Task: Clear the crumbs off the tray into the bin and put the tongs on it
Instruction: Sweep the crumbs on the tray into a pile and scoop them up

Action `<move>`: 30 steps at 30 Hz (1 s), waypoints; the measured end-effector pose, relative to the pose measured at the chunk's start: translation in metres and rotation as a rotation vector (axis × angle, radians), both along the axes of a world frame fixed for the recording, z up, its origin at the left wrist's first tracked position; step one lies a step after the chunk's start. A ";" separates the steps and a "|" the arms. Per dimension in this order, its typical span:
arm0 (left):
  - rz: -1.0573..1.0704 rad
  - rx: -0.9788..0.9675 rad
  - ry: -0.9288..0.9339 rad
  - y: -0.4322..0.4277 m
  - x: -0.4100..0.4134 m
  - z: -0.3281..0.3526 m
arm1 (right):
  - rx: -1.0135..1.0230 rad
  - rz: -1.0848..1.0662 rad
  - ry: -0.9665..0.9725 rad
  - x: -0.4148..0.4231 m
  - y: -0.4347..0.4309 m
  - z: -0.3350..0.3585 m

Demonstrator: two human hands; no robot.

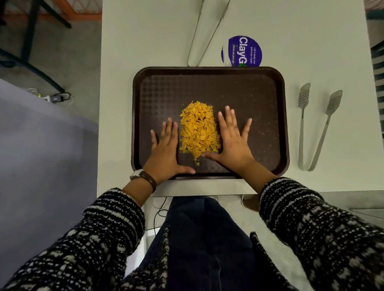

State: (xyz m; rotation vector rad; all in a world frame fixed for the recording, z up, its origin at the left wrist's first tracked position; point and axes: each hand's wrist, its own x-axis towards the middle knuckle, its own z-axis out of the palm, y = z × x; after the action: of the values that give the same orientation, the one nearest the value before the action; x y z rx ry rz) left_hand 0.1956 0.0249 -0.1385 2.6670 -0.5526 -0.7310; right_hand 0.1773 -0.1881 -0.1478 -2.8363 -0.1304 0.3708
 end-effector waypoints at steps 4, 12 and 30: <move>0.023 0.006 -0.019 -0.014 -0.007 -0.003 | 0.020 -0.047 -0.019 0.004 -0.003 0.002; 0.131 -0.007 -0.095 -0.027 0.014 -0.005 | -0.003 0.156 0.079 -0.024 -0.036 -0.001; 0.121 0.030 -0.053 -0.003 -0.009 -0.005 | 0.226 -0.098 -0.116 -0.008 -0.017 0.006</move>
State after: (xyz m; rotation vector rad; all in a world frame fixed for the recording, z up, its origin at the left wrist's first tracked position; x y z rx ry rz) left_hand 0.1862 0.0218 -0.1430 2.7263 -0.3920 -0.6410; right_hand 0.1692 -0.2054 -0.1417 -2.6276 -0.0528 0.1589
